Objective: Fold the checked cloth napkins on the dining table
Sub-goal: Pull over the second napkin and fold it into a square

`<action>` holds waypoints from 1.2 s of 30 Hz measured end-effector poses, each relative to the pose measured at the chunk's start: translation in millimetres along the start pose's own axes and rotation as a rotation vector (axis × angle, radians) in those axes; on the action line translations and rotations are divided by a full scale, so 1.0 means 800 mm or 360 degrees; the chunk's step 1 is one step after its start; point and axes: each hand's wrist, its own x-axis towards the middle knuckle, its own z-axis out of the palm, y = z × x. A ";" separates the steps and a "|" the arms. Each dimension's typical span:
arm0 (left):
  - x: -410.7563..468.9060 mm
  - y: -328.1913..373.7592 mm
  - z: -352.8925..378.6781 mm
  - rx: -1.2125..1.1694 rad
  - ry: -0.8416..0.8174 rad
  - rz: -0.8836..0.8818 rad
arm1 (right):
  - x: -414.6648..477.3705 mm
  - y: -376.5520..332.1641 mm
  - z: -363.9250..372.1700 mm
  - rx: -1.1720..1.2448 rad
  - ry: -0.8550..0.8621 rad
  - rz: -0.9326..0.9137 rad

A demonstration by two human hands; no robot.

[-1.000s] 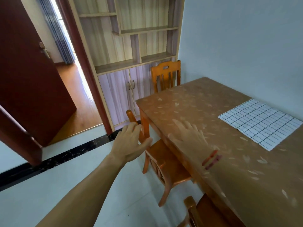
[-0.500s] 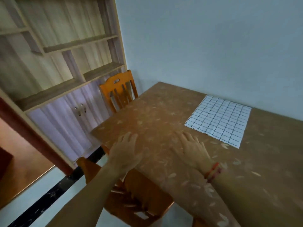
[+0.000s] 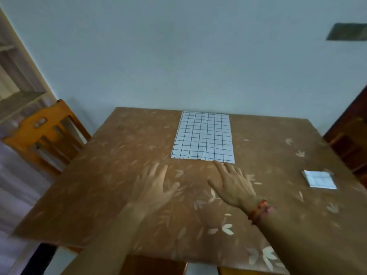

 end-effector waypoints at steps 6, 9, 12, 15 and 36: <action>0.049 -0.021 0.018 -0.0047 -0.0096 0.0235 | -0.008 -0.007 0.000 -0.0162 0.0023 0.0280; 0.069 -0.021 0.030 -0.0096 -0.0178 0.0281 | -0.006 -0.006 0.003 -0.0172 -0.0014 0.0350; 0.083 -0.020 0.038 -0.0117 -0.0242 0.0280 | 0.008 -0.003 0.008 -0.0164 -0.0024 0.0387; 0.096 -0.022 0.044 -0.0109 -0.0229 0.0295 | 0.024 0.000 0.015 -0.0148 -0.0062 0.0384; 0.286 -0.022 0.211 -0.0086 -0.0440 0.0171 | 0.234 0.087 0.143 -0.0118 -0.0183 0.0352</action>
